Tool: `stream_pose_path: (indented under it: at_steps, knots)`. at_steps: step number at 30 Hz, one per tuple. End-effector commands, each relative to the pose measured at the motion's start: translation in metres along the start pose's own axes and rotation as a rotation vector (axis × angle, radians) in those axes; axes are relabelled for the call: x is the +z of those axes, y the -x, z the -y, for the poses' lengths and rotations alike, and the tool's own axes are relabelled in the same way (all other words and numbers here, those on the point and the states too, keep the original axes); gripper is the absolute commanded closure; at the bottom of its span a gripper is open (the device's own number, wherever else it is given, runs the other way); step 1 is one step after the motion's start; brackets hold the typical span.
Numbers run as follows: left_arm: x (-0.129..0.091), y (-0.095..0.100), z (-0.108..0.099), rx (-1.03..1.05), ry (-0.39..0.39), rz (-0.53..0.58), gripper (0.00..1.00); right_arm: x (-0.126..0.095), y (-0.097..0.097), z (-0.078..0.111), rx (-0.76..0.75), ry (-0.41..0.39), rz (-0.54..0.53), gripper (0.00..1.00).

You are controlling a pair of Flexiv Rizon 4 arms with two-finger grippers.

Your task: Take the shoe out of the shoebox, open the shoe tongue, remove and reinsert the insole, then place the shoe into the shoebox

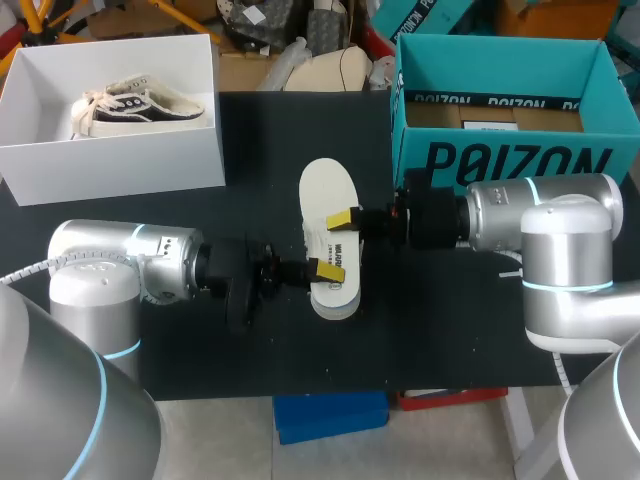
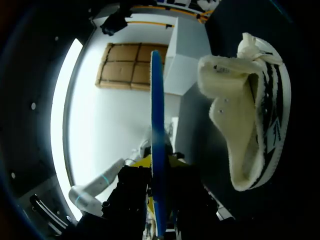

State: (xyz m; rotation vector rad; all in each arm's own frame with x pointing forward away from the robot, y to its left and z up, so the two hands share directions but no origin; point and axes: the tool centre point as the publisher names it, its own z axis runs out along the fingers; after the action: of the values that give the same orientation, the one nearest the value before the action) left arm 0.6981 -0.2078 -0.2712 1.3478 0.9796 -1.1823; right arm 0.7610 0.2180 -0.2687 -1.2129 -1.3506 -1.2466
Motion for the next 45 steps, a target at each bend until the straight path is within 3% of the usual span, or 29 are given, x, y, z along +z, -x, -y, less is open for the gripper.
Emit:
stream_pose_path:
  at_steps: [1,9,10,11,13,18,24,28,37,45]
  knots:
    - [0.001,0.0,0.001,0.003,0.005,-0.004,1.0,0.003,0.001,0.001,0.003,0.005,0.01,1.0]
    - [0.001,0.0,0.001,0.003,0.005,-0.004,1.0,0.003,0.001,0.001,0.003,0.005,0.01,1.0]
    - [0.002,-0.002,0.003,0.014,-0.01,-0.052,1.0,0.003,0.001,0.001,0.003,0.005,0.01,1.0]
    - [0.002,-0.004,0.004,0.024,-0.019,-0.102,0.92,0.003,0.001,0.001,0.003,0.005,0.01,1.0]
    - [0.0,-0.007,0.006,0.026,-0.016,-0.168,0.0,0.003,0.001,0.001,0.003,0.005,0.01,1.0]
    - [-0.023,-0.002,0.009,0.084,-0.029,-0.243,0.0,0.003,0.001,0.001,0.003,0.005,0.01,1.0]
    - [-0.061,0.01,0.005,0.146,0.051,-0.379,0.0,0.003,0.001,0.001,0.003,0.005,0.01,1.0]
    - [-0.075,0.022,-0.002,0.175,0.104,-0.449,0.0,0.003,0.001,0.001,0.003,0.005,0.01,1.0]
    - [-0.072,0.049,-0.035,0.247,0.109,-0.531,0.0,0.003,0.001,0.001,0.003,0.005,0.01,1.0]
    - [-0.056,0.088,-0.056,0.311,0.092,-0.711,0.0,0.003,0.001,0.001,0.003,0.005,0.01,1.0]
